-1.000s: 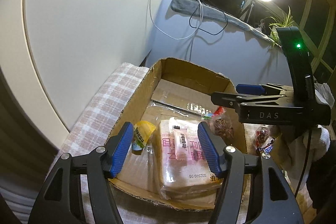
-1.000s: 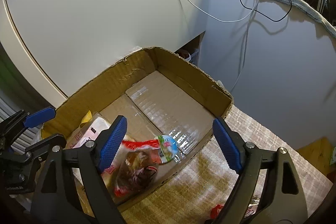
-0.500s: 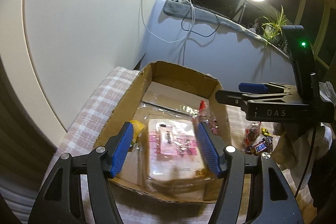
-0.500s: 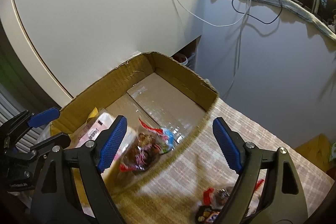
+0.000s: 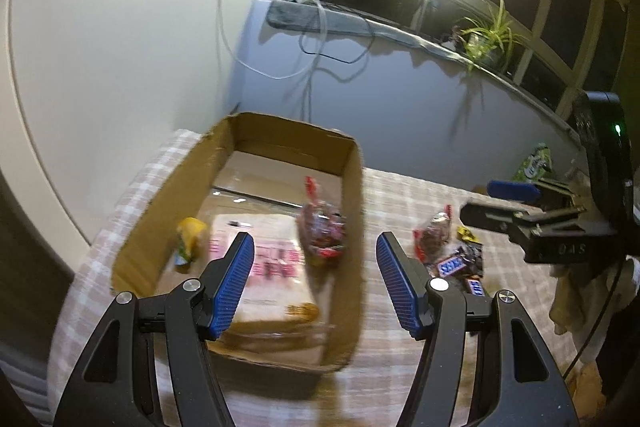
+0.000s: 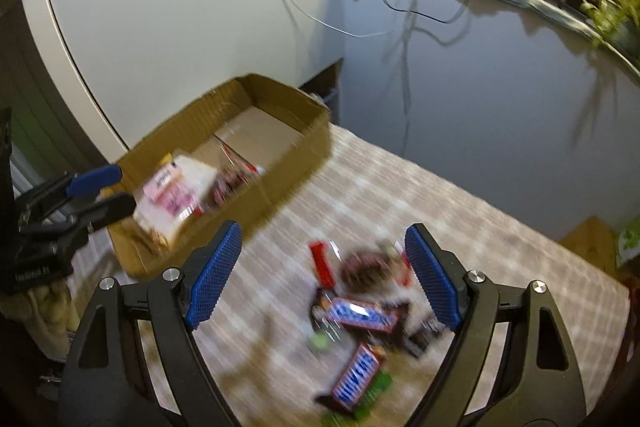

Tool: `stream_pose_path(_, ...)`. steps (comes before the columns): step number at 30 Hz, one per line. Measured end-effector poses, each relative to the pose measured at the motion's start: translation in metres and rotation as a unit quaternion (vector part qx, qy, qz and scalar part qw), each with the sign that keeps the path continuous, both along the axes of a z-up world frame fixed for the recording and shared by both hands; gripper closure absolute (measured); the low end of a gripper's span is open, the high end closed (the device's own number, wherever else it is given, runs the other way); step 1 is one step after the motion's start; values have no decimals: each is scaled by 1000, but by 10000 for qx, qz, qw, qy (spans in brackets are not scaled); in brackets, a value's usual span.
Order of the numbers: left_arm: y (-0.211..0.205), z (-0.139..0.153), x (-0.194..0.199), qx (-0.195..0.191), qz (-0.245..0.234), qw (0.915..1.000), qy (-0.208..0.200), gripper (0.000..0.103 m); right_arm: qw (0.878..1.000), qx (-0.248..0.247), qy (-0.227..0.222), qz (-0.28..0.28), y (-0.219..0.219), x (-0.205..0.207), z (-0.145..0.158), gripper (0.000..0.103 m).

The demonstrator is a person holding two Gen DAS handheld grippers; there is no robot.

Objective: Organize snacks
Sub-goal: 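Grasp the Snickers bar with the left tool while the right tool grasps the teal candy packet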

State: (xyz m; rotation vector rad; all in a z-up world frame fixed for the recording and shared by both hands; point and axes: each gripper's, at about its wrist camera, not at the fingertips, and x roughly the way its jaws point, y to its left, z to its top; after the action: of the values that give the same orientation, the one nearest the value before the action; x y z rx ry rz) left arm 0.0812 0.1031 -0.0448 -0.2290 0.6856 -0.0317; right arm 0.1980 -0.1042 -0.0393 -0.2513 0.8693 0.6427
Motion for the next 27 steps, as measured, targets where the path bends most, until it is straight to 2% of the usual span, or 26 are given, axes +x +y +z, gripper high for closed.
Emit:
stream_pose_path(9,-48,-10,4,3,-488,9987,150,40,9985,-13,253,-476,-67,-25,-17,17)
stream_pose_path(11,-59,-14,5,-8,-606,9979,205,46,9983,-39,302,-507,-75,-29,-24,18)
stream_pose_path(17,-91,-30,11,-29,-995,9940,460,61,9972,-202,557,-456,-81,-39,-49,28)
stream_pose_path(19,-99,-34,12,-50,-1095,9925,539,64,9967,-268,607,-463,-82,-41,-57,39)
stream_pose_path(24,-114,-43,14,-54,-1281,9892,703,66,9948,-242,852,-505,-90,-43,-73,47)
stream_pose_path(27,-120,-48,17,-80,-1337,9880,769,70,9941,-294,909,-522,-91,-43,-80,55)
